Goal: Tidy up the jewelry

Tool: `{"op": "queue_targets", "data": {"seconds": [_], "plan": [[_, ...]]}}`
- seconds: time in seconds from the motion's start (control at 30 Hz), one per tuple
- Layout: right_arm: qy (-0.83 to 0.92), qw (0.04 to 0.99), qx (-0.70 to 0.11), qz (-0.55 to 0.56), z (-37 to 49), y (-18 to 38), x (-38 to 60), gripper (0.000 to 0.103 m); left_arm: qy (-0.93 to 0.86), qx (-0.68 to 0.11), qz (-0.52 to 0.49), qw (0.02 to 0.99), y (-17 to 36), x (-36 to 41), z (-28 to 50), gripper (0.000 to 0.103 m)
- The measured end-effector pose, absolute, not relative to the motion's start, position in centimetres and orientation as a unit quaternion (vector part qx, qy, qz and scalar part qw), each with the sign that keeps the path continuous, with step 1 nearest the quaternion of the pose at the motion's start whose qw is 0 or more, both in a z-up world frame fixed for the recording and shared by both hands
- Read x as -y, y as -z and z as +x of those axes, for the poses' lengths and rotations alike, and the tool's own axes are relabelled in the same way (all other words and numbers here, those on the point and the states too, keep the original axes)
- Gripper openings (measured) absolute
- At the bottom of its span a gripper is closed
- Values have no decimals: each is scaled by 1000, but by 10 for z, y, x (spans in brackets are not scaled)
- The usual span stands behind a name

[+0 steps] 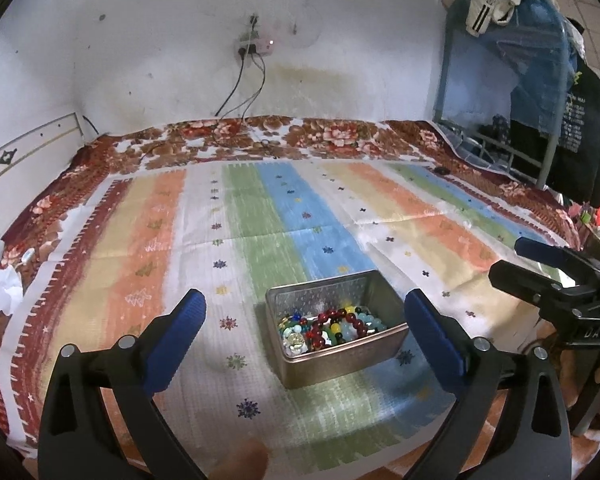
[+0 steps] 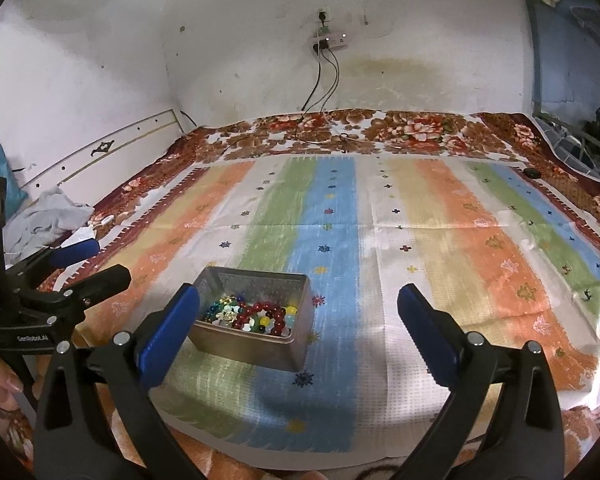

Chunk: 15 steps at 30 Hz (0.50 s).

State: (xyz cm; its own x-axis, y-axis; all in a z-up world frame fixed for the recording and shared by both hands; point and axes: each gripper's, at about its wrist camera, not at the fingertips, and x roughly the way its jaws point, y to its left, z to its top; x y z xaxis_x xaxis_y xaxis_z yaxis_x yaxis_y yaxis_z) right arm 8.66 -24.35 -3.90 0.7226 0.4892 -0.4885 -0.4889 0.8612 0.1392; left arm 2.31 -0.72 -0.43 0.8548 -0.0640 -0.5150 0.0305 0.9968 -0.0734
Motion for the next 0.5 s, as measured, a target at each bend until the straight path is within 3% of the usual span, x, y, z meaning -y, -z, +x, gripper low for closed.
{"op": "queue_targets", "data": {"seconds": [0.5], "plan": [[-267,929,-257,11,82,37,248,98,33,-244,-17,969,1,17,17,97]]}}
